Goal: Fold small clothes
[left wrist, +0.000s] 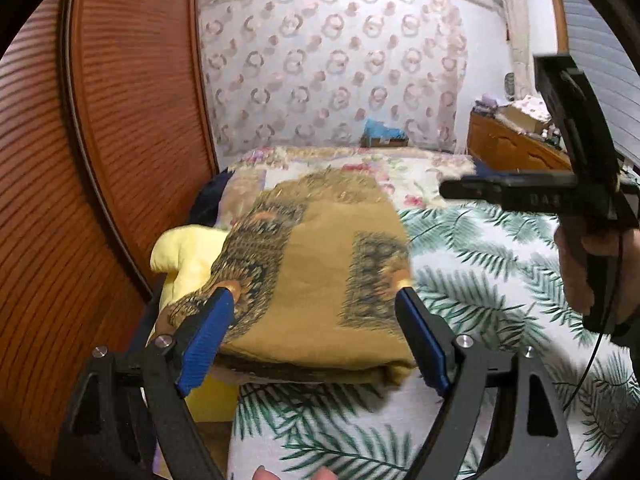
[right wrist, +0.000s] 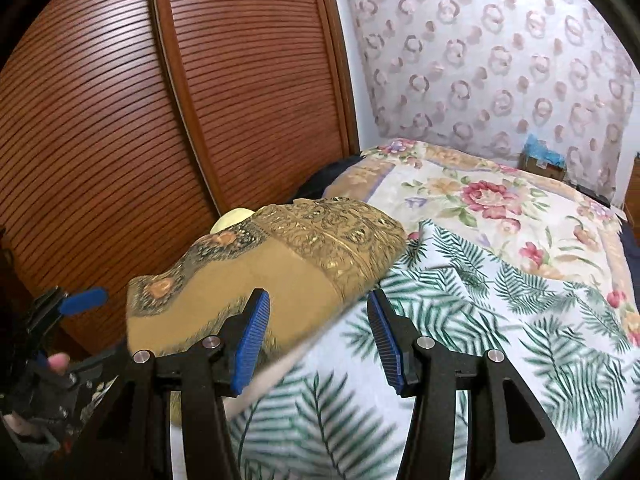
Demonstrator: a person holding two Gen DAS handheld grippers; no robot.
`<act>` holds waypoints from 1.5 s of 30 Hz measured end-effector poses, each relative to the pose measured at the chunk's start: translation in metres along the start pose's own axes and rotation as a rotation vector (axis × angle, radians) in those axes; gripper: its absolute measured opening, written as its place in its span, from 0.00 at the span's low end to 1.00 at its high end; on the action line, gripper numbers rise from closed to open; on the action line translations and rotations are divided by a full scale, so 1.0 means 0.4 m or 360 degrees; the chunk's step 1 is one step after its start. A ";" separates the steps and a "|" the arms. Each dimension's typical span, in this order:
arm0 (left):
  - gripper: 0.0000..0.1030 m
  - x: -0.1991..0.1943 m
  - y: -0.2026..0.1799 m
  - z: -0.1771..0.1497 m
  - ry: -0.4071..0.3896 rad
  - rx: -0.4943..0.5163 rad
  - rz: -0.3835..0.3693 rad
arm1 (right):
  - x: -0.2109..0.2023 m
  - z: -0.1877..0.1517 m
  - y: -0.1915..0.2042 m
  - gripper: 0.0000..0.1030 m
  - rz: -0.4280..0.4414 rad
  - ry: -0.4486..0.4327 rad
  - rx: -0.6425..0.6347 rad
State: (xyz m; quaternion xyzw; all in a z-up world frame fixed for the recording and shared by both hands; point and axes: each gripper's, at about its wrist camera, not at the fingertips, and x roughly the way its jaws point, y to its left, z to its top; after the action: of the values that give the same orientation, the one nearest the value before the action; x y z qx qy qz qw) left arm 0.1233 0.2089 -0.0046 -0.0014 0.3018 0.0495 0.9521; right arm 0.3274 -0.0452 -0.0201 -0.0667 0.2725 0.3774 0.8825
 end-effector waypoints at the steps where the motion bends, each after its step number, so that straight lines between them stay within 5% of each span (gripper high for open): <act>1: 0.81 -0.014 -0.010 0.003 -0.0029 0.0005 -0.0008 | -0.026 -0.016 0.001 0.51 -0.0002 -0.0008 0.0015; 10: 0.81 -0.078 -0.122 0.035 -0.0087 0.0018 -0.0114 | -0.316 -0.151 0.031 0.52 -0.0125 -0.0131 0.0049; 14: 0.81 -0.103 -0.183 0.046 -0.0089 -0.0021 -0.0212 | -0.426 -0.208 0.043 0.60 -0.0188 -0.0184 0.0064; 25: 0.81 -0.183 -0.372 0.073 -0.0191 0.0082 -0.0260 | -0.717 -0.319 0.071 0.67 -0.0563 -0.0374 0.0210; 32: 0.81 -0.209 -0.421 0.082 -0.0242 0.0102 -0.0252 | -0.788 -0.348 0.093 0.67 -0.0662 -0.0456 0.0292; 45: 0.81 -0.210 -0.420 0.081 -0.0249 0.0052 -0.0227 | -0.749 -0.365 0.127 0.67 -0.0690 -0.0473 0.0317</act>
State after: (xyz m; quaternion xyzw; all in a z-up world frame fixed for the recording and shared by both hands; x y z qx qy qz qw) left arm 0.0894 0.0348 0.0655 -0.0035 0.2264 -0.0234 0.9737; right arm 0.0590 -0.2452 0.0205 0.0196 0.1551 0.1568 0.9752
